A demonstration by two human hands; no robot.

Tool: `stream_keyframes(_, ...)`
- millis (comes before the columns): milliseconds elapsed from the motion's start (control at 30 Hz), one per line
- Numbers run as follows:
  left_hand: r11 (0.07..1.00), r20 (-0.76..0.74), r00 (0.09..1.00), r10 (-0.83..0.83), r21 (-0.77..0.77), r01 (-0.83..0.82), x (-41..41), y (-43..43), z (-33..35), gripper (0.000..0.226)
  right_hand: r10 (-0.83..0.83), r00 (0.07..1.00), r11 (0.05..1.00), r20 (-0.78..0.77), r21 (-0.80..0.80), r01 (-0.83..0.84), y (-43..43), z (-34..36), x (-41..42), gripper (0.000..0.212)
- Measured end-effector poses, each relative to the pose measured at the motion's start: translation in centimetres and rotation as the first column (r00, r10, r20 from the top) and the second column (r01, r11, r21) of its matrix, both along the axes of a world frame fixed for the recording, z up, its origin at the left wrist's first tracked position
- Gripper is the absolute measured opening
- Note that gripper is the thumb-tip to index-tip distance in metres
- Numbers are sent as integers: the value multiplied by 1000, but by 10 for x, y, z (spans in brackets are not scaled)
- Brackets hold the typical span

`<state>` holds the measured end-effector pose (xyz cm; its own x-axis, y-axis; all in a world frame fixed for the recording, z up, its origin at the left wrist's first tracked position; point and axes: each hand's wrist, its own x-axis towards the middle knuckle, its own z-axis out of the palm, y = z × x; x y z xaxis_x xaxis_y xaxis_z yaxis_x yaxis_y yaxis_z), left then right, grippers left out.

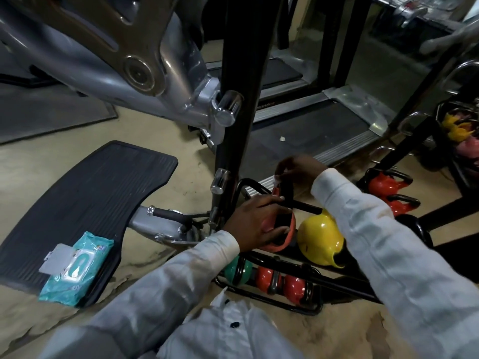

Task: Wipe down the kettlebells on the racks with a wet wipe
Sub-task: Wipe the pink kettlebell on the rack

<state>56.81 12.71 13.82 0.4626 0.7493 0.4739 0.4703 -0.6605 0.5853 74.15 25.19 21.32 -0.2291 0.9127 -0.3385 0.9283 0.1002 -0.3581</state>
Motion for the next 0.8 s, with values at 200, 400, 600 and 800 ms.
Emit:
stream_keyframes(200,1000,-19,1000,-8,20,9,-2,-1,-2,40,-459,837,876,-297,-308,371,6,-15,9,17)
stream_keyframes(400,999,40,999,32,15,-32,1,-3,-5,41,-740,337,658,-582,-523,542,-45,-44,21,24)
stream_keyframes(600,1000,22,1000,20,10,-20,0,-3,-4,40,-630,399,755,-666,-407,514,-42,-31,29,19)
stream_keyframes(800,998,42,999,0,60,-3,1,-5,-4,38,-31,959,974,280,-208,92,21,9,-31,15)
